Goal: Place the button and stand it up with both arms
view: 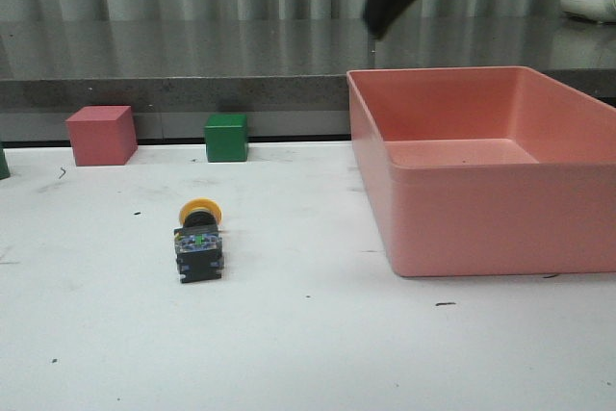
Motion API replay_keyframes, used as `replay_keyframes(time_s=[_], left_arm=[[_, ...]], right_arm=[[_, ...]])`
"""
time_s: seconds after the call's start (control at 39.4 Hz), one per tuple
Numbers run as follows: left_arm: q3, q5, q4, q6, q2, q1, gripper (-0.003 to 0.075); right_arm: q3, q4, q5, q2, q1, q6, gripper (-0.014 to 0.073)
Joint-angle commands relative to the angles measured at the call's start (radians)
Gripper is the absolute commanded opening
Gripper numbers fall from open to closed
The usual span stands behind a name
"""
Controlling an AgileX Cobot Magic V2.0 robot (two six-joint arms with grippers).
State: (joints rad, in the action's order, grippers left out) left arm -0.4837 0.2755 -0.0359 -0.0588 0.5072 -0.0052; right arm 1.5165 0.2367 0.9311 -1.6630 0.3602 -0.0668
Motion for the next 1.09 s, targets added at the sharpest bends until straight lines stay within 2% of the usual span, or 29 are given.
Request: replay_keyframes(time_s=[0.0,0.1,0.2,0.43,0.79,1.07], left_arm=[[-0.037,-0.072,-0.006,-0.003,0.01,0.001,0.0617],[-0.037,-0.072,-0.006,-0.003,0.01,0.001,0.0617],[-0.037,-0.072,-0.006,-0.003,0.01,0.001,0.0617],[-0.037,-0.072,-0.006,-0.003,0.01,0.001,0.0617],[-0.037,-0.072,-0.006,-0.003,0.01,0.001,0.0617],[-0.037,-0.075,-0.006,-0.003,0.01,0.001,0.0617]], right_arm=[[-0.084,-0.003,-0.007,0.145,-0.106,0.097,-0.0061],[-0.214,-0.003,-0.052,0.236,-0.205,0.128,-0.0061],[-0.342,-0.008,-0.141,0.341,-0.246,0.148,-0.0061],[-0.632,-0.084,-0.34,0.657,-0.237,0.151,-0.0061],[-1.054,-0.087,-0.681,1.212,-0.237,0.151,-0.0061],[-1.176,-0.087,-0.703,1.461,-0.237,0.151,-0.0061]])
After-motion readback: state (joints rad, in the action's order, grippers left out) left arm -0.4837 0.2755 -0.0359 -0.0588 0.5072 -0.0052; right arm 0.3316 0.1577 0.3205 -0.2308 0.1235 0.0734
